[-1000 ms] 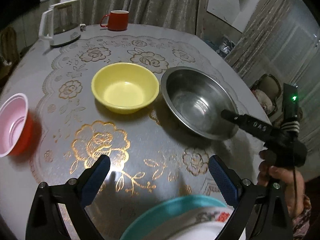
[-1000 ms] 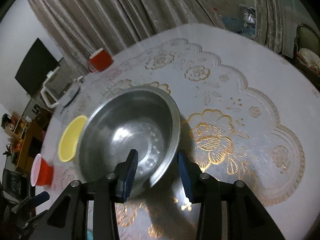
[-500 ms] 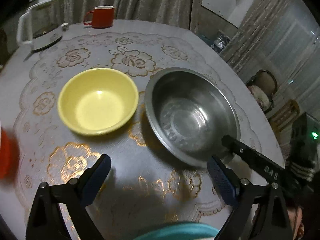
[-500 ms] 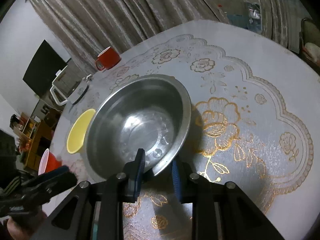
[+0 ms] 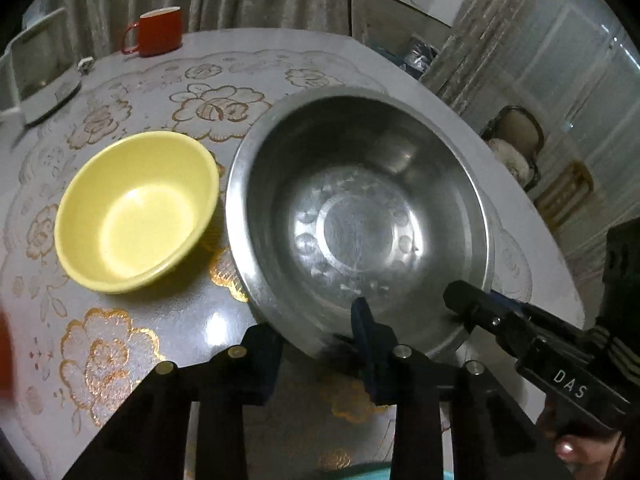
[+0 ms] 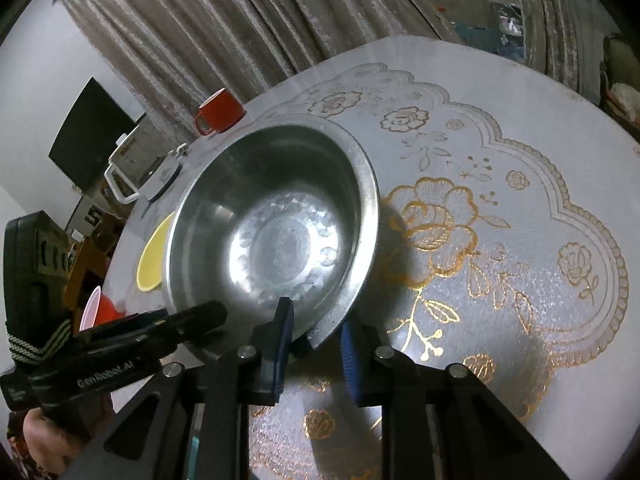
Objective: Organize plates and bowls
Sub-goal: 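Lift the steel bowl with both grippers and carry it beside the plate stack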
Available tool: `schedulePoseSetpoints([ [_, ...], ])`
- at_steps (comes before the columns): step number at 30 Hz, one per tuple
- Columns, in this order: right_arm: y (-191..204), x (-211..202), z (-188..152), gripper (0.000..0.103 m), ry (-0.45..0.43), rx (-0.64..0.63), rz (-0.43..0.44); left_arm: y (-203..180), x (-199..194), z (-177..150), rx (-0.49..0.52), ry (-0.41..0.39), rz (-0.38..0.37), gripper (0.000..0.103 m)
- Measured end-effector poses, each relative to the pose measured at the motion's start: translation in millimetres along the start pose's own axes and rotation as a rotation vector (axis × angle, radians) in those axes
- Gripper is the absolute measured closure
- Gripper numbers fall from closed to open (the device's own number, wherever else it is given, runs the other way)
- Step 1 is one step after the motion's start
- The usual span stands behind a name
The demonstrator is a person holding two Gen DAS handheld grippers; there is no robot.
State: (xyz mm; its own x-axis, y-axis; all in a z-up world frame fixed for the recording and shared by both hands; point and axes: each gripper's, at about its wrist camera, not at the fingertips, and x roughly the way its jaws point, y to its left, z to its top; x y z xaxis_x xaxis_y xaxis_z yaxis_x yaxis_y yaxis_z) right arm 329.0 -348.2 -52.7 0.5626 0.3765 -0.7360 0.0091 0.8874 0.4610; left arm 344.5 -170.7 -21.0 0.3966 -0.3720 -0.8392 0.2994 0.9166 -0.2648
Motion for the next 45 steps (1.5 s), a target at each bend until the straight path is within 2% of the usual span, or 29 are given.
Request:
schedulePoseSetpoints([
  [6, 2.6, -11.2, -10.6, 0.081, 0.003, 0.012, 0.018, 3.6, -10.9, -14.0, -0.034, 0.007, -0.026, 0.069],
  [22, 13.3, -39.8, -47.2, 0.080, -0.011, 0.004, 0.015, -3.1, -36.4, -49.6, -0.005, -0.013, -0.033, 0.069],
  [35, 38.4, -66.3, -59.4, 0.079, -0.052, -0.048, 0.026, 1.6, -79.4, -68.0, -0.005, -0.098, -0.039, 0.069],
  [45, 64.7, -71.5, -72.7, 0.079, -0.034, -0.076, 0.070, 19.2, -106.6, -90.1, -0.039, -0.132, -0.034, 0.069],
])
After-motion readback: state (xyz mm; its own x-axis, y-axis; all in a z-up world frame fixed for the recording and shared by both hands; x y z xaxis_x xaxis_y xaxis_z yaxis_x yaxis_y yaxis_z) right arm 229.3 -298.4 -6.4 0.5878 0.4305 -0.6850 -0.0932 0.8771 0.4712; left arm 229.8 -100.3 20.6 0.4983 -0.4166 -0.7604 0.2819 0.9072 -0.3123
